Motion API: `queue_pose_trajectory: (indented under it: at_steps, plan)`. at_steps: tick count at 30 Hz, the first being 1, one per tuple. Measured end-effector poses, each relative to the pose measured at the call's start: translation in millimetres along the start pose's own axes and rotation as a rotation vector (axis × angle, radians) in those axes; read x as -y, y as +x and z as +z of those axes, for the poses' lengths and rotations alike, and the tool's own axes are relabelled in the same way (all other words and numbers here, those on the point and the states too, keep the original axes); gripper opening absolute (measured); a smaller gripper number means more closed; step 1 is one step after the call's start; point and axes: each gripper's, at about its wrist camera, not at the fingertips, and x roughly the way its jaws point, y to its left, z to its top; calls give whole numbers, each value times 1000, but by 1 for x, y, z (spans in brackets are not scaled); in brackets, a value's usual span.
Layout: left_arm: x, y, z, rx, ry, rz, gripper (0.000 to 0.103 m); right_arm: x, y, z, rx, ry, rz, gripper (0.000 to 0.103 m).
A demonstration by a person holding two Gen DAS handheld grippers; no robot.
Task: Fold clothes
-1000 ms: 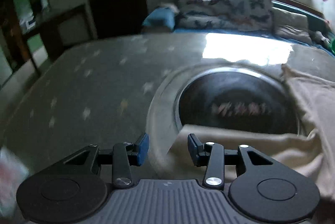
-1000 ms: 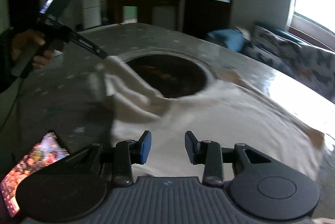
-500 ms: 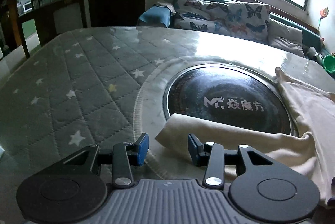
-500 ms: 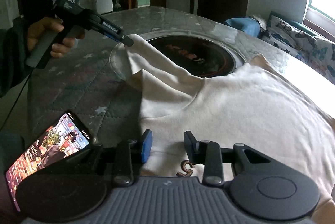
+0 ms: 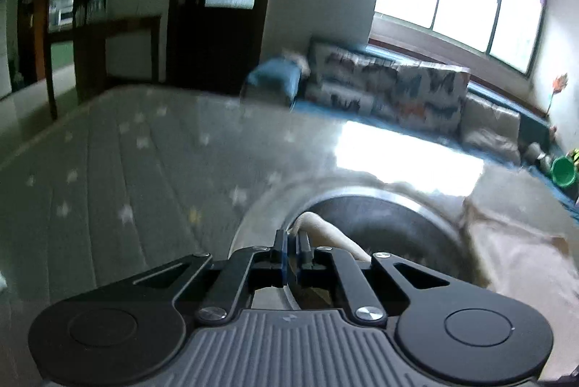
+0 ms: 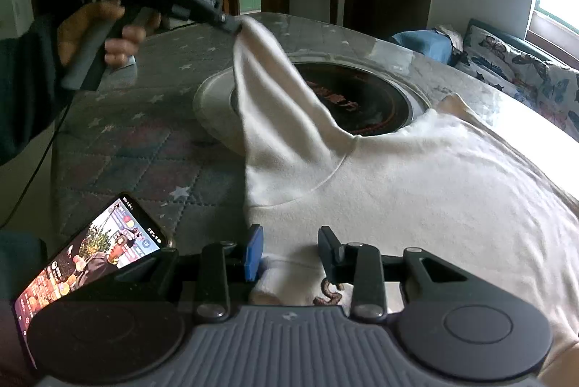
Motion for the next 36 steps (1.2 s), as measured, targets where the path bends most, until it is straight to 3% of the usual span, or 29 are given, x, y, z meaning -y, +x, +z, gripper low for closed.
queue_pose_trajectory:
  at_steps: [6, 10, 16, 22, 25, 26, 27, 29, 32, 36]
  plan:
    - [24, 0, 2, -53, 90, 23, 4, 6, -12, 1, 36, 48, 1, 34]
    - [51, -19, 15, 6, 122, -37, 4, 19, -29, -2, 54, 111, -14, 34]
    - [123, -51, 22, 55, 245, -208, 5, 39, -46, -15, 66, 193, -84, 34]
    - [198, -74, -1, 43, 323, -457, 5, 61, -64, -29, 84, 279, -172, 34]
    - [228, -78, -22, 28, 379, -583, 11, 71, -74, -37, 92, 321, -213, 35]
    - [234, -77, -29, 17, 393, -612, 21, 74, -76, -40, 93, 335, -226, 35]
    - [237, -77, -35, 2, 406, -626, 33, 77, -79, -43, 94, 352, -239, 35]
    - [241, -77, -47, -20, 441, -652, 41, 81, -83, -48, 96, 374, -257, 35]
    - [230, -76, -55, -26, 489, -642, 42, 86, -89, -53, 99, 391, -272, 35]
    - [196, -61, -59, -71, 492, -538, 43, 91, -93, -53, 113, 413, -270, 35]
